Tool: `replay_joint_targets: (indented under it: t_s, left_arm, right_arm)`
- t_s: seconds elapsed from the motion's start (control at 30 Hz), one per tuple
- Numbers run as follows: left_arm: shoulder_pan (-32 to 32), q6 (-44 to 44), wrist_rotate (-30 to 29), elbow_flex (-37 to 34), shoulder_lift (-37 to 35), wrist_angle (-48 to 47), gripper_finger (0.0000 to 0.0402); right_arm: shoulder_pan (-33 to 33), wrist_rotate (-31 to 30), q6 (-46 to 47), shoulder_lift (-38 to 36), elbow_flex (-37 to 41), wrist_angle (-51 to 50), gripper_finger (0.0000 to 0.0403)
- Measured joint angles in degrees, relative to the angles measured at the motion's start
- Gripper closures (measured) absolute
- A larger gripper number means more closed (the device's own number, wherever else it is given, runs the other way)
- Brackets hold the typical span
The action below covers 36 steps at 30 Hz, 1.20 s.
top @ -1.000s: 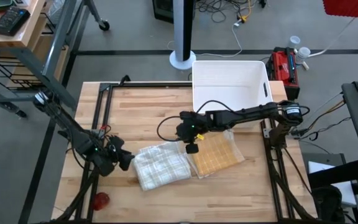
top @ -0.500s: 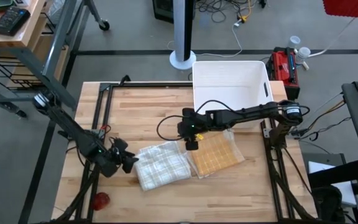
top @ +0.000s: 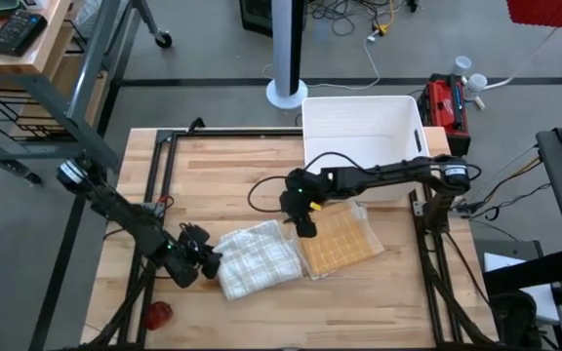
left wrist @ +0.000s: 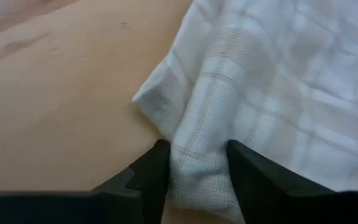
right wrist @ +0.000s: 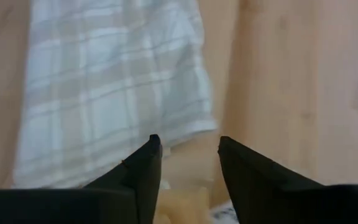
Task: Fold towel
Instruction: Fold the white checkered towel
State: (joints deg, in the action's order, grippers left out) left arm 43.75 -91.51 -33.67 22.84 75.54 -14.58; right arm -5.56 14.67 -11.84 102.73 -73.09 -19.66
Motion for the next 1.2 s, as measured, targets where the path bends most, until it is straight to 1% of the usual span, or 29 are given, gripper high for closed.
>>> replay_joint_targets:
  t_s: [0.07,0.2,0.3,0.37,0.47,0.53,0.6,0.7,0.77,0.83,1.07,1.2]
  left_arm:
    - [-0.20,1.80,0.41,1.68,0.44,0.01,0.0264]
    - [-0.33,6.32,0.33,5.30,-1.00,-0.10,0.0308]
    - [-0.68,6.79,0.10,7.79,-2.03,-3.50,0.0347]
    - [-0.96,6.78,0.09,9.57,-2.10,-4.10,0.0371]
    - [-1.18,6.89,-0.02,11.78,-2.27,-6.59,0.0393]
    - [-1.20,6.56,0.02,13.01,-2.15,-8.23,0.0392]
    - [-1.52,7.36,1.34,14.37,-2.26,-12.44,0.0382]
    - [-2.39,7.65,7.96,16.23,-3.03,-20.45,0.0369]
    - [-2.75,7.58,10.07,17.27,-3.69,-24.59,0.0365]
    - [-2.76,7.93,10.43,17.79,-4.68,-27.23,0.0365]
    - [-2.73,12.51,8.69,19.99,-6.89,-28.43,0.0365]
    - [-3.30,13.16,6.88,20.63,-6.50,-32.48,0.0365]
  right_arm:
    - [-0.85,2.92,0.48,2.01,0.03,1.30,0.0257]
    - [-2.08,3.42,0.41,6.47,-2.13,1.80,0.0274]
    - [-2.58,4.54,0.66,9.47,-4.48,1.46,0.0282]
    - [-2.52,5.59,0.37,11.25,-5.57,0.04,0.0286]
    - [-2.51,9.31,-0.11,12.82,-6.26,-1.37,0.0292]
    - [-2.44,11.35,0.41,12.87,-6.26,-1.33,0.0299]
    - [-2.31,11.30,0.78,12.54,-6.26,-1.10,0.0311]
    - [-2.25,11.25,1.77,11.13,-6.20,-2.02,0.0345]
    - [-2.09,11.37,1.40,9.93,-6.27,-2.11,0.0378]
    - [-1.87,11.27,0.49,9.10,-6.46,-2.37,0.0396]
    - [-0.49,10.81,1.58,7.50,-6.37,-1.76,0.0401]
    - [-0.23,10.81,2.08,7.42,-6.35,-0.97,0.0402]
